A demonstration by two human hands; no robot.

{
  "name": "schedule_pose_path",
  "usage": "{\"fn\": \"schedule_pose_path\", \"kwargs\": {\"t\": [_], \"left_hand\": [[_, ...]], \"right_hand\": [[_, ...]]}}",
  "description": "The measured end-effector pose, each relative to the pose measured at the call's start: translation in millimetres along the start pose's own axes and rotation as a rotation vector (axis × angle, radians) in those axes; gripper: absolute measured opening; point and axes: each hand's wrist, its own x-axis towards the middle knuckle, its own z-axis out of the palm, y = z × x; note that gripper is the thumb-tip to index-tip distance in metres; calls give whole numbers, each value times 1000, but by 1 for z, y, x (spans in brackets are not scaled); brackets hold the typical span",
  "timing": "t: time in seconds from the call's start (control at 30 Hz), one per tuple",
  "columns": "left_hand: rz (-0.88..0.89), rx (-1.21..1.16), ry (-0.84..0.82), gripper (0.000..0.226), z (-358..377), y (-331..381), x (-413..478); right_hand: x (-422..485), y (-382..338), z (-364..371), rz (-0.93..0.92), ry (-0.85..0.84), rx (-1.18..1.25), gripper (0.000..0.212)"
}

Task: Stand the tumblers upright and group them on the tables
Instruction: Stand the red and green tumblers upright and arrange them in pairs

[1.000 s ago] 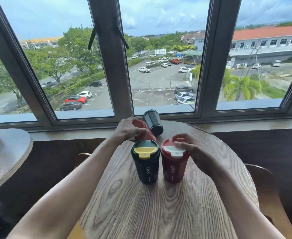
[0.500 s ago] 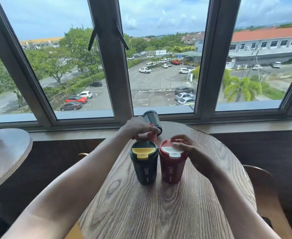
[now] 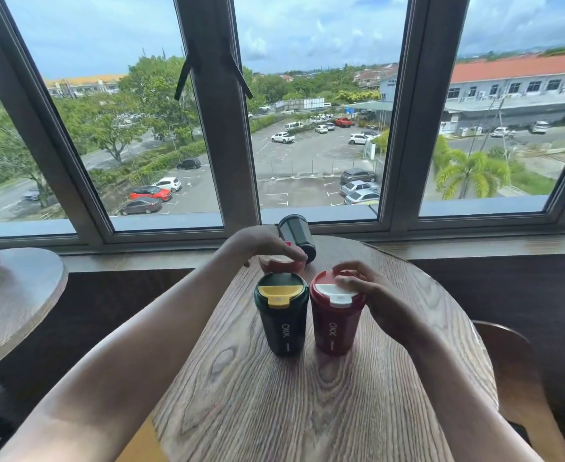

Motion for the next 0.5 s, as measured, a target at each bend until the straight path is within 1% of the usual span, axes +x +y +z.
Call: {"fn": "schedule_pose_path", "kwargs": {"t": [0.07,0.1,0.13,0.17,0.23,0.27,0.33,0.37,0.47,0.5], "left_hand": [[-77,-5,1,89,-1,-4,2],[-100,-32,-14,90,-1,-5,3],[-107,-63,-27,84,-1,-5,4],[-103,-84,-23,73,-1,-4,6],[-58,-68,-16,54,-2,-2,10],[-31,-46,-20,49,-2,-2,11],[16,-55,-42,46,-4,-3,12],[24,-91,-68,49,-4,-3,11],[6,-233,-153,70,-6,-6,12],[-6,-264,-154,73,-7,-8,13]], "right_hand": [[0,0,0,-3,-2,-1,32],[0,0,0,-6,-4,1,31],[-1,1,0,-7,-6,2,30],[-1,0,0,-9,-9,3,30],[-2,0,1,-9,-10,6,29],[-2,-1,1,-10,-11,12,29],[-2,-1,3,-12,-13,23,27],[-1,-1,3,-13,-13,25,26],[-1,0,2,-15,-10,30,22],[-1,0,2,-15,-9,31,22]]}}
